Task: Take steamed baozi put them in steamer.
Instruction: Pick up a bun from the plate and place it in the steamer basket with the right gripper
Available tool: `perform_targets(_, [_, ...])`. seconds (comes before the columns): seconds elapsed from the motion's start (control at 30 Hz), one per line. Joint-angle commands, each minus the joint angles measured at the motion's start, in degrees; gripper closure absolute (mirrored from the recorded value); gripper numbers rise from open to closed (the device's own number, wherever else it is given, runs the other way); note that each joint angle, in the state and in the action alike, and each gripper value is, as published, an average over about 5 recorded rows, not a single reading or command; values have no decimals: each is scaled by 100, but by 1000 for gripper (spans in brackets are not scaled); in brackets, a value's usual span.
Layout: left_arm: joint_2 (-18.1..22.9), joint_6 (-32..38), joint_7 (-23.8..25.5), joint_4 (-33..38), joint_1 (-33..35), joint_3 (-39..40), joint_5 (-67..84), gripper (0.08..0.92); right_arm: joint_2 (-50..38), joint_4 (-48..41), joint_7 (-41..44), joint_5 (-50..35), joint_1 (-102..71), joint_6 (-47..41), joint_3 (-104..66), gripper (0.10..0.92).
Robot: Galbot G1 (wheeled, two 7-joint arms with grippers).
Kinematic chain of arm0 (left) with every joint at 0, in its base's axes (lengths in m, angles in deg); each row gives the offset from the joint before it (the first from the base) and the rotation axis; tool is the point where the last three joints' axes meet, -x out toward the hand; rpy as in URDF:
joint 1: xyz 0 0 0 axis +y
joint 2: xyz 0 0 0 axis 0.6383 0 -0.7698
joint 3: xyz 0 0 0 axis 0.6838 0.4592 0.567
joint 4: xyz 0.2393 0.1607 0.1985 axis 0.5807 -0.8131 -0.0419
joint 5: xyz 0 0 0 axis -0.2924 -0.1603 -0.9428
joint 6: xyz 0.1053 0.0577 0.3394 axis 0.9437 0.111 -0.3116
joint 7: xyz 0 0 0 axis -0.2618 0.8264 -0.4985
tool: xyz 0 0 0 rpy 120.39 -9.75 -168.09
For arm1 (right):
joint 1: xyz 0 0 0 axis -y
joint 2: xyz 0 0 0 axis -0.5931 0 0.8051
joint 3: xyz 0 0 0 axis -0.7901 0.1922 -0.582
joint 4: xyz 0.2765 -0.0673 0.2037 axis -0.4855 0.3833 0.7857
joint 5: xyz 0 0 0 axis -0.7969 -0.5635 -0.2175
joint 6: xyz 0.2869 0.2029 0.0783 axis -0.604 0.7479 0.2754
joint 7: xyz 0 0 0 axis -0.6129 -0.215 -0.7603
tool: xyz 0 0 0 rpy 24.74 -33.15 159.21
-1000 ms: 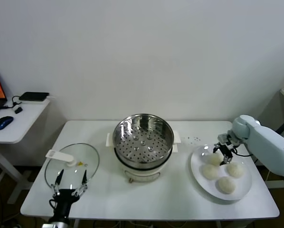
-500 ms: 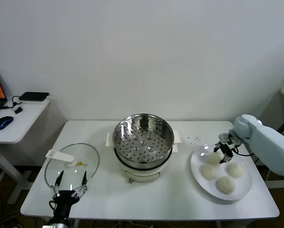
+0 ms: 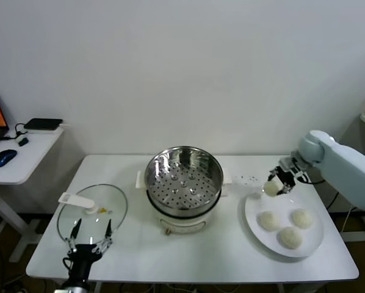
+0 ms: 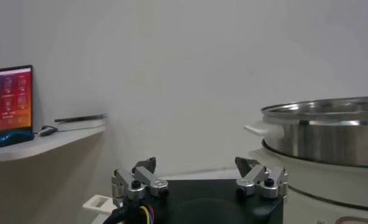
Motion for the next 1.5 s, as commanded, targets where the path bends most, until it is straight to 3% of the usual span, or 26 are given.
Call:
perform_targets(0.03, [16, -23, -6, 41, 7, 5, -39, 177, 498, 522, 11, -288, 1750, 542, 972, 414])
perform_targets(0.3, [17, -8, -17, 82, 64, -16, -43, 177, 1446, 648, -43, -163, 2508, 1094, 1200, 414])
perform_targets(0.77, [-3, 59, -49, 141, 163, -65, 1, 177, 2927, 568, -128, 1092, 1870, 1571, 997, 414])
perform_targets(1.5, [-45, 21, -61, 206, 200, -117, -14, 177, 3150, 280, -269, 2706, 635, 1811, 692, 414])
